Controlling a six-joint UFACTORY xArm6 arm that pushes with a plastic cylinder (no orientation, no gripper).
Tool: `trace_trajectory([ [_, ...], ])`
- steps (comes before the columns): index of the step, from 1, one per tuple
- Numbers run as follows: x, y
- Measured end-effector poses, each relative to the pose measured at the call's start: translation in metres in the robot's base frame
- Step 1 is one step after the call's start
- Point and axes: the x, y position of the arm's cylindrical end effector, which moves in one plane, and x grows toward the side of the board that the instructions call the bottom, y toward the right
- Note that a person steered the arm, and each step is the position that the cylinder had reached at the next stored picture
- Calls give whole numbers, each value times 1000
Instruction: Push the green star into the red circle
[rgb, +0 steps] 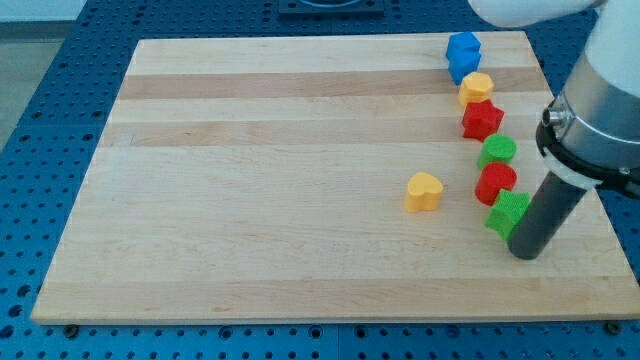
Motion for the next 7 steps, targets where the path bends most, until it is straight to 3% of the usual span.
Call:
trace_trajectory([
  [7, -30, 1],
])
